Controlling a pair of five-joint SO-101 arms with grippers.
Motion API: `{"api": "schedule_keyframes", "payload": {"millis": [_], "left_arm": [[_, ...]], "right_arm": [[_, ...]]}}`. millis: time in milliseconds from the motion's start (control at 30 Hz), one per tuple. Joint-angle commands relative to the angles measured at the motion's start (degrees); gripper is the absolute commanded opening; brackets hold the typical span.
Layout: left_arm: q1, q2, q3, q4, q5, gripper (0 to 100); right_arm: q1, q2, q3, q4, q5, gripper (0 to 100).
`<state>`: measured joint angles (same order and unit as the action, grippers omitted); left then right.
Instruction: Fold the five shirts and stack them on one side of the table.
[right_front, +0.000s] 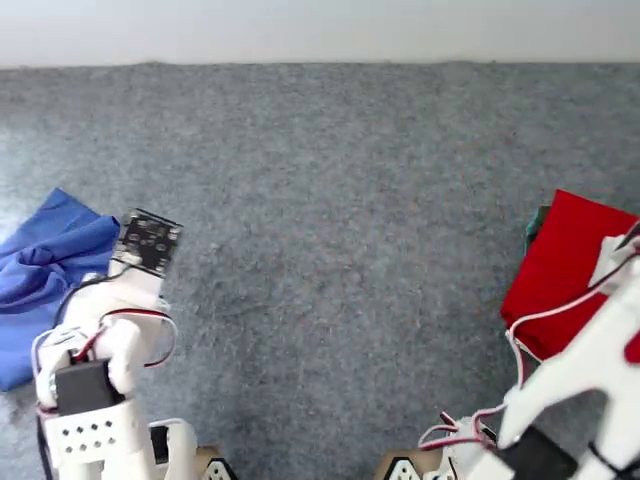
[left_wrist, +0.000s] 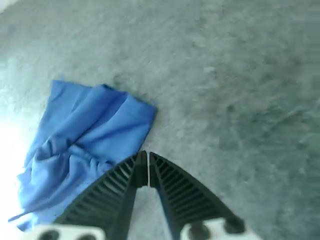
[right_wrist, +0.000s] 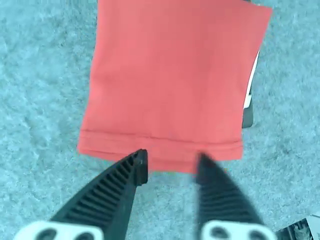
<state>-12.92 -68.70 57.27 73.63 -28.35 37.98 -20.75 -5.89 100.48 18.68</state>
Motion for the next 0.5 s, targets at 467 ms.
{"api": "schedule_keyframes", "payload": {"millis": [467], "left_arm": [[12.66, -0.35, 4.7, -11.69, 7.21, 1]], "right_arm": [[-0.84, -14.46, 10.81, 1.98, -9.85, 1.4]]}}
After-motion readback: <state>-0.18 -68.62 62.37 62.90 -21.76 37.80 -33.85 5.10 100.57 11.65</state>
